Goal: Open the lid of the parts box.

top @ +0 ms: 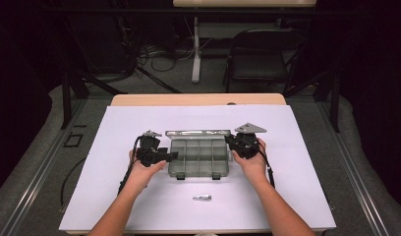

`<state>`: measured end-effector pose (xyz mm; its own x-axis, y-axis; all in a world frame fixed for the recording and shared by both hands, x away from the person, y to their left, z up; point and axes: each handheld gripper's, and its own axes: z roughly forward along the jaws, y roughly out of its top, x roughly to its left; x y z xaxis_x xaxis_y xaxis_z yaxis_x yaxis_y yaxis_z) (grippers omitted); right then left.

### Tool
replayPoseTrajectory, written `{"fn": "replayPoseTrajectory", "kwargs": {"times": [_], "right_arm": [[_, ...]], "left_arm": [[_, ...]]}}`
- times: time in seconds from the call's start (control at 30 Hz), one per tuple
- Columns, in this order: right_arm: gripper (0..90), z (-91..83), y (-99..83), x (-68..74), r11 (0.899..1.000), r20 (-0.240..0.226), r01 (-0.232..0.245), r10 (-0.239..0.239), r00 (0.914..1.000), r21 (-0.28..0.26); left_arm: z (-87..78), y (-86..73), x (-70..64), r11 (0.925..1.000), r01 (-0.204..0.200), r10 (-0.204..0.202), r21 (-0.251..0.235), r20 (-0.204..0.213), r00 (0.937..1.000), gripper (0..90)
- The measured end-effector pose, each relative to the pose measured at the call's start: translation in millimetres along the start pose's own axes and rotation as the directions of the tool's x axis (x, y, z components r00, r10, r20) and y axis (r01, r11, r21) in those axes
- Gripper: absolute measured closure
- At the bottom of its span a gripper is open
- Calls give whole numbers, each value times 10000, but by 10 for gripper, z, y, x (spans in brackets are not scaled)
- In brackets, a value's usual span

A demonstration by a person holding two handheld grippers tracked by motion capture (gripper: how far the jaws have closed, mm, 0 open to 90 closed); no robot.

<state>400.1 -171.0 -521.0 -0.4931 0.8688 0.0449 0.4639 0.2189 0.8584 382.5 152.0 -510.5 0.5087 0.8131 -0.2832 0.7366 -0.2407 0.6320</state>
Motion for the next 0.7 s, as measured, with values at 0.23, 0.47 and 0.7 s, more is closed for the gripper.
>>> {"fn": "replayPoseTrajectory", "kwargs": {"times": [0.23,0.47,0.7], "right_arm": [[801,5,-4,-2,9999,-17,-39,38,10000,-96],[803,5,-5,0,9999,4,-55,55,10000,-103],[804,9,-6,1,9999,21,-103,103,9999,-138]], "left_arm": [[14,-31,22,9984,-432,443,376,-291,9986,511],[110,-82,21,9978,-451,480,493,-588,9971,607],[234,-133,-6,9956,-538,594,761,-731,9956,659]]}}
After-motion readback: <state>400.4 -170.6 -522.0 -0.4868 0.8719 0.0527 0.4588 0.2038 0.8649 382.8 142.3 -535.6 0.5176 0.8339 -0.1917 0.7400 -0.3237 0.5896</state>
